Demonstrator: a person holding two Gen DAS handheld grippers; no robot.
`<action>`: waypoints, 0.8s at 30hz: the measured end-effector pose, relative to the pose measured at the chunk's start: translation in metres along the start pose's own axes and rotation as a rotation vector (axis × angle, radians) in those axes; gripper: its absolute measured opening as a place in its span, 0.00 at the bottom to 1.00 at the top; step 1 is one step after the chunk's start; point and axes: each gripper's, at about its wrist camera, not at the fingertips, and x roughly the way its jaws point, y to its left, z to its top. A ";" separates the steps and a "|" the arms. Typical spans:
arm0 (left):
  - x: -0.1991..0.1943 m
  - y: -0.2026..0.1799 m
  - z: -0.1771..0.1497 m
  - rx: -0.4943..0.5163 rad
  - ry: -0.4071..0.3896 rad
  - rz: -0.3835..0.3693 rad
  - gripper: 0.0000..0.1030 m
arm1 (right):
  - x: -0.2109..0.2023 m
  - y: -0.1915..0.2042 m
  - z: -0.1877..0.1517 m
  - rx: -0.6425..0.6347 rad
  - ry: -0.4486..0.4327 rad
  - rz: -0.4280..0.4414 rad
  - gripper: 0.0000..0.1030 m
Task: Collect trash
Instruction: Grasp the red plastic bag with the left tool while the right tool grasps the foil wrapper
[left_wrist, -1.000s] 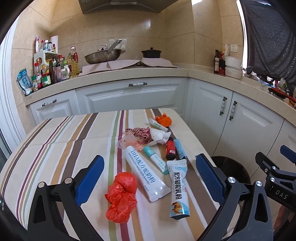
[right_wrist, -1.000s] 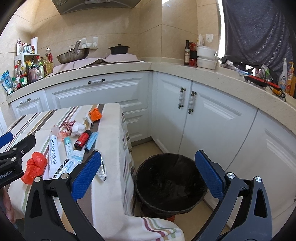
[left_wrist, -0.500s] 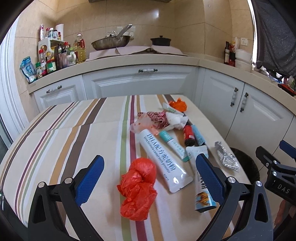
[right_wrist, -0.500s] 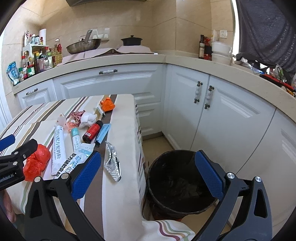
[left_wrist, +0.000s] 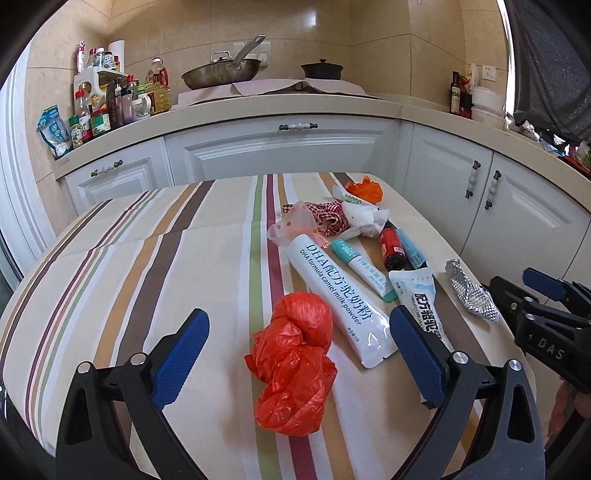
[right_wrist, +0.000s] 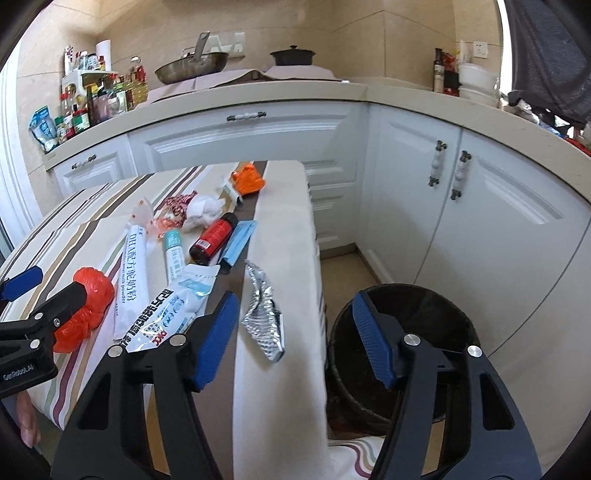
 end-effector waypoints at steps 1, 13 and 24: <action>0.000 -0.001 0.000 0.003 0.001 -0.002 0.83 | 0.001 0.001 0.000 -0.003 0.003 0.004 0.61; 0.005 0.007 -0.015 0.004 0.038 -0.003 0.61 | 0.016 0.005 -0.003 -0.007 0.039 0.027 0.61; 0.012 0.006 -0.019 0.014 0.051 -0.023 0.35 | 0.027 0.010 -0.005 -0.017 0.074 0.059 0.46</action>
